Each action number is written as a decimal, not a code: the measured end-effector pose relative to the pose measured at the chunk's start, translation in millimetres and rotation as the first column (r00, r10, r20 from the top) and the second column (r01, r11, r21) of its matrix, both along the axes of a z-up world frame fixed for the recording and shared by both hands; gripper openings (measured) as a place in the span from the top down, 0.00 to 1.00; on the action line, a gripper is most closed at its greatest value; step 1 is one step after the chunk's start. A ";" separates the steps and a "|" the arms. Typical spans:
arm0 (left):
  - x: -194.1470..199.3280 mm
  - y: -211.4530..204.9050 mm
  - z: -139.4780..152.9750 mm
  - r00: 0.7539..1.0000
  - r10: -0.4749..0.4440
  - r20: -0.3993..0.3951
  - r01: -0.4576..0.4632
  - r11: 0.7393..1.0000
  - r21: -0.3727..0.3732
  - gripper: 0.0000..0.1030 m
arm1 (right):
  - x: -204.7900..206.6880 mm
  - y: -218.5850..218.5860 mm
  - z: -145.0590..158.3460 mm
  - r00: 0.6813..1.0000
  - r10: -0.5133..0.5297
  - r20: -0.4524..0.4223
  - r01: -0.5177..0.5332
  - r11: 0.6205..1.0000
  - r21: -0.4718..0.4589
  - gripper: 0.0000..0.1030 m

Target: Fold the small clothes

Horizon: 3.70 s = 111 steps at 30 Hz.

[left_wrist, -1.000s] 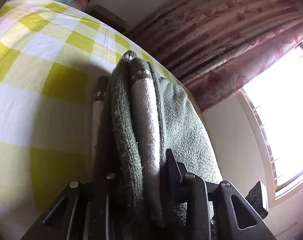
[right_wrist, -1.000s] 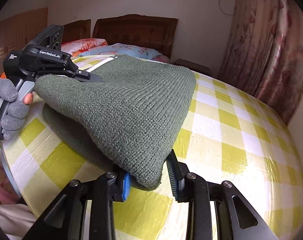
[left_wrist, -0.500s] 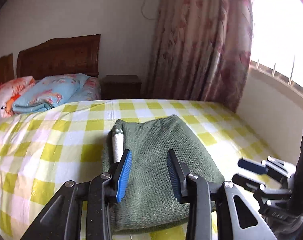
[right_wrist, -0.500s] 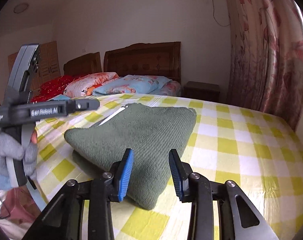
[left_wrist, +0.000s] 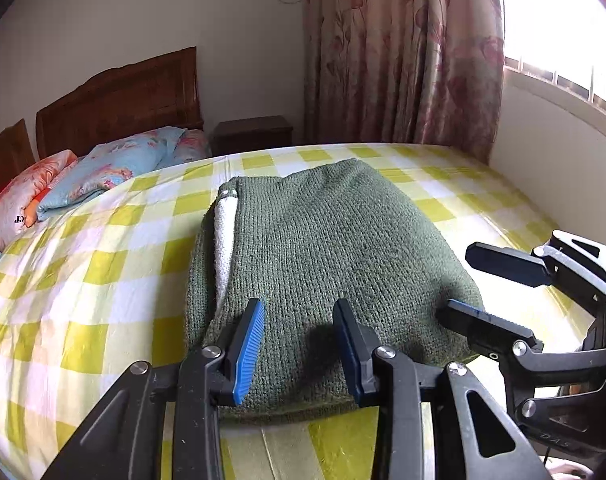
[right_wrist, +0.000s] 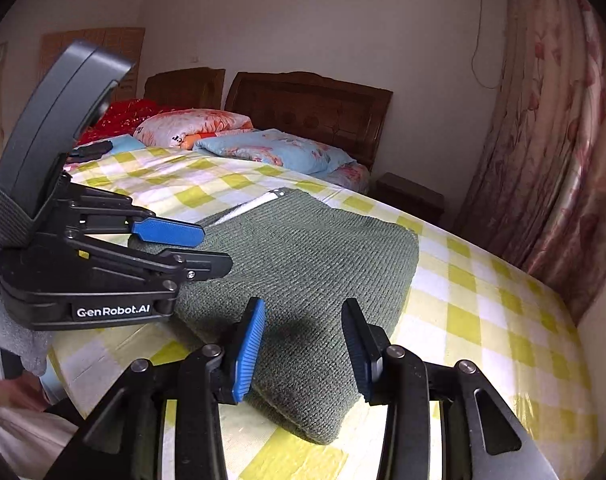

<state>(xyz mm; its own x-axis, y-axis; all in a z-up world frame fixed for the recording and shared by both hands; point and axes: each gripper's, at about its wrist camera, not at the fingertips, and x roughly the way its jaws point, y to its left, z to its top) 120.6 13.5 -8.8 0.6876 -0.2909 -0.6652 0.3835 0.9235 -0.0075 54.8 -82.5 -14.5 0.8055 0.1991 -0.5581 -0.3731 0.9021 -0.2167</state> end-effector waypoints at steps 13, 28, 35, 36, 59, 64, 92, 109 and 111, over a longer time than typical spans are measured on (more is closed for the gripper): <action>-2.2 0.7 -7.9 1.000 -0.010 0.022 0.010 1.000 0.005 0.65 | 9.0 -9.7 7.1 1.000 -0.020 0.017 0.019 0.999 0.036 0.00; -3.7 1.8 -9.8 0.999 -0.022 0.033 0.022 1.000 0.001 0.64 | 42.7 -9.7 -5.0 0.998 -0.017 -0.059 0.019 0.999 0.046 0.00; -3.6 2.0 -10.3 0.999 -0.024 0.033 0.024 1.000 0.001 0.64 | 56.0 -18.6 -2.7 0.994 0.006 -0.112 0.003 0.997 0.081 0.00; -3.9 1.8 -10.5 0.999 -0.024 0.035 0.024 1.000 0.002 0.64 | 58.0 -19.0 3.1 0.996 0.000 -0.089 0.007 0.997 0.081 0.00; 137.3 2.6 -13.3 0.980 -0.017 -0.197 -0.032 0.970 -0.241 0.76 | 100.9 -18.7 -15.6 0.984 0.041 -0.173 -0.021 0.993 0.118 0.00; 130.6 8.7 -18.1 0.988 -0.016 -0.154 -0.028 0.959 -0.282 0.76 | 118.9 -27.1 15.6 0.992 0.057 -0.115 -0.045 0.994 0.103 0.00; 206.1 14.3 -20.4 0.943 -0.037 -0.330 -0.083 0.936 -0.343 0.81 | 189.1 -59.8 -29.9 0.959 -0.095 -0.268 0.157 0.963 0.219 0.00; 48.4 17.9 -1.6 0.997 0.033 -0.071 -0.041 0.993 -0.110 0.73 | 47.4 -20.2 -4.2 0.993 -0.024 -0.115 0.040 0.989 0.145 0.00; 43.0 16.7 -9.7 0.999 0.036 -0.023 -0.038 0.994 -0.099 0.73 | 48.9 -24.3 -20.7 0.992 -0.040 -0.123 0.059 0.986 0.156 0.00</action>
